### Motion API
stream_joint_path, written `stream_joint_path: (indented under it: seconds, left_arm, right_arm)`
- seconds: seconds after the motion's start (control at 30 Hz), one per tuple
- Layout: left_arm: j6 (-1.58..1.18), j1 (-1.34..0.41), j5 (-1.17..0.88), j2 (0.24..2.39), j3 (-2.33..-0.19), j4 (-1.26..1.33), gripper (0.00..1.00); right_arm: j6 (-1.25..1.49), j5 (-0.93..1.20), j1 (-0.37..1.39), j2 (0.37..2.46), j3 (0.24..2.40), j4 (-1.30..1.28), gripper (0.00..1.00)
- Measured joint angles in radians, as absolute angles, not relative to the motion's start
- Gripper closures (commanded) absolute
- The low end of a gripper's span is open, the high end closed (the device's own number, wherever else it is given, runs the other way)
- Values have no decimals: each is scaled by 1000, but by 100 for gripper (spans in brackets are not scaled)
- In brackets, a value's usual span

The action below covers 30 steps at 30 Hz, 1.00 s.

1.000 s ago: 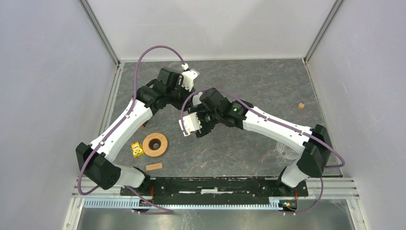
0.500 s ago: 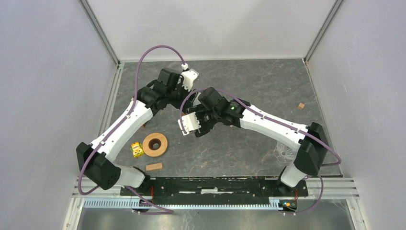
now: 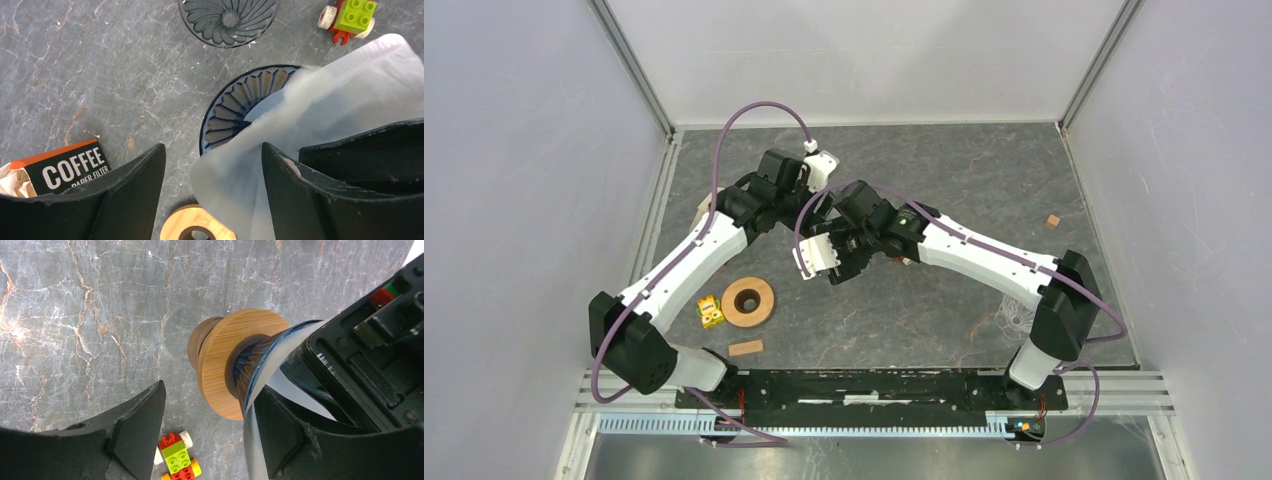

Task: Place the coffee filter in the dripper
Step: Place the coffee filter in the coffee dripper.

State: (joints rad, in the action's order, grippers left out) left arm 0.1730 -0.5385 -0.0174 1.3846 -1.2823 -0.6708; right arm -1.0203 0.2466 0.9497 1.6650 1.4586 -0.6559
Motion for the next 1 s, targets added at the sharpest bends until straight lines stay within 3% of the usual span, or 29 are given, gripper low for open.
stream_joint_path:
  seconds: [0.6, 1.0]
  left_arm:
    - [173, -516, -9, 1412, -1237, -632, 25]
    - [174, -512, -9, 1413, -1237, -628, 24]
  right_arm:
    - [-1026, 248, 947, 1698, 1459, -660, 29]
    - [-1009, 244, 947, 1703, 1472, -663, 18]
